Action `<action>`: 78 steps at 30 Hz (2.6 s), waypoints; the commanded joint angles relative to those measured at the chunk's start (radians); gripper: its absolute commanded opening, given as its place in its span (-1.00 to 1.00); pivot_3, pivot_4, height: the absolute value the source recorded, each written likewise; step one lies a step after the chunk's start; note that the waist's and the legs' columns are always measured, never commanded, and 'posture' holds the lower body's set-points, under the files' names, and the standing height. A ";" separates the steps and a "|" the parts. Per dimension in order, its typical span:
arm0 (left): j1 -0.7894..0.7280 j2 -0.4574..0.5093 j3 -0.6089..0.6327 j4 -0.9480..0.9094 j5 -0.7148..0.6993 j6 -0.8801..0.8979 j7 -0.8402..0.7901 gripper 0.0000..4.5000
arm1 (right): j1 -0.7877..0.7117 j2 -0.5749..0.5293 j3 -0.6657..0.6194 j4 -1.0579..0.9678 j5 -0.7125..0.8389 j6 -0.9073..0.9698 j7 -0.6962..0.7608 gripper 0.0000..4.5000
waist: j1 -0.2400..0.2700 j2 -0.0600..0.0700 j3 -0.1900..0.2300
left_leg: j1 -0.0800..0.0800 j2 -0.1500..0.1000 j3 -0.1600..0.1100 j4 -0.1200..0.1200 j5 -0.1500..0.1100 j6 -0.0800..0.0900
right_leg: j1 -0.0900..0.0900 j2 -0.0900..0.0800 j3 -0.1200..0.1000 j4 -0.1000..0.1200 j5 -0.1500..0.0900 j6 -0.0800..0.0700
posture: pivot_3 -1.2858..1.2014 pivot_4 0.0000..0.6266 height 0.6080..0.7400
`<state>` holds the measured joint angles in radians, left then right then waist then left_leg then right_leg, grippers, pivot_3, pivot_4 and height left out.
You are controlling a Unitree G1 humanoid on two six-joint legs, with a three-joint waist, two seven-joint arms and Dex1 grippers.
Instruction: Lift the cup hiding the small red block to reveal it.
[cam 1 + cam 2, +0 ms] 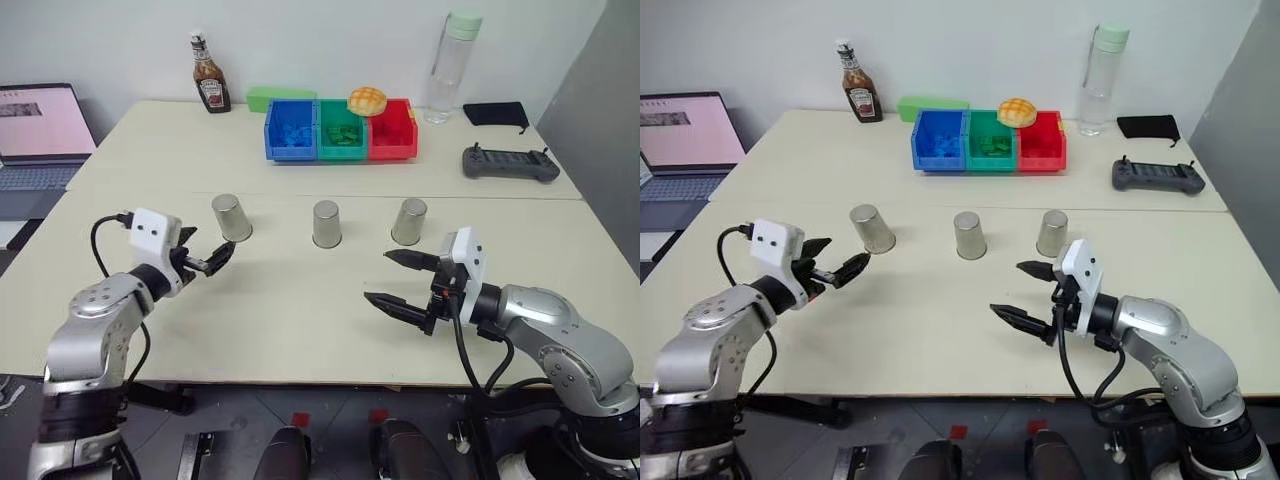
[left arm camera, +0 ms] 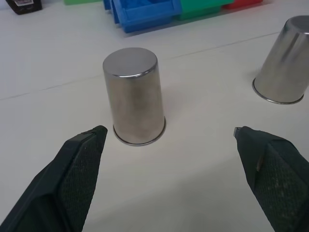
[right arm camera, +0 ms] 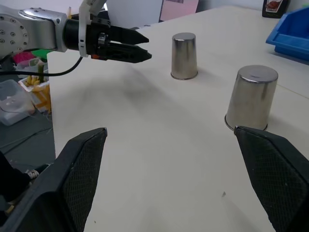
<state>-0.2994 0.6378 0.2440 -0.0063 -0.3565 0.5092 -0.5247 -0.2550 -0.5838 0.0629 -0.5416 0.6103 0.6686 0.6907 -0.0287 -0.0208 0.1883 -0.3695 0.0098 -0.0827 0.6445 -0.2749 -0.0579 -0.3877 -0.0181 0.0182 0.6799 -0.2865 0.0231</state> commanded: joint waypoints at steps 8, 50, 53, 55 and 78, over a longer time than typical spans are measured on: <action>-0.218 -0.052 -0.045 0.243 0.078 -0.059 0.030 0.99 | 0.002 -0.001 -0.005 -0.022 -0.012 -0.034 0.022 1.00 | -0.002 0.000 0.000 | -0.001 0.000 0.000 0.000 0.000 0.000 | 0.000 0.000 0.000 0.000 0.000 0.000 | 0.03 -0.52 1.00; -0.564 -0.089 -0.044 0.723 0.148 -0.245 -0.017 0.23 | -0.025 0.016 -0.006 -0.040 0.006 -0.019 0.007 1.00 | -0.002 0.000 0.000 | -0.006 -0.002 -0.003 0.002 0.000 0.000 | -0.003 0.000 -0.003 0.000 0.001 0.000 | 0.03 -0.52 1.00; -0.562 -0.067 -0.022 0.666 0.133 -0.221 -0.010 0.23 | -0.026 0.022 -0.007 -0.042 0.007 -0.021 0.007 1.00 | -0.002 0.000 0.000 | -0.007 -0.001 -0.004 0.002 0.000 0.000 | -0.003 0.000 -0.003 0.001 0.001 -0.001 | 0.03 -0.52 1.00; -0.559 -0.038 -0.007 0.634 0.137 -0.206 0.010 0.23 | -0.030 0.026 -0.007 -0.040 0.008 -0.021 0.008 1.00 | -0.004 0.000 0.000 | -0.006 -0.001 -0.003 0.002 0.000 0.000 | -0.003 0.000 -0.003 0.001 0.001 -0.001 | 0.03 -0.52 1.00; -0.506 0.020 0.049 0.905 0.160 -0.312 0.094 0.38 | -0.032 0.045 -0.003 -0.042 0.006 -0.013 0.002 1.00 | -0.001 -0.001 0.000 | -0.007 -0.002 -0.004 0.002 0.000 0.000 | -0.004 0.000 -0.004 0.001 0.001 -0.001 | 0.03 -0.52 1.00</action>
<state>-0.7892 0.6350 0.2900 0.8977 -0.2083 0.2278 -0.4420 -0.2729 -0.5367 0.0707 -0.5468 0.6053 0.6637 0.6927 -0.0296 -0.0213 0.1879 -0.3761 0.0076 -0.0868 0.6470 -0.2746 -0.0583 -0.3912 -0.0186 0.0139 0.6809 -0.2856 0.0225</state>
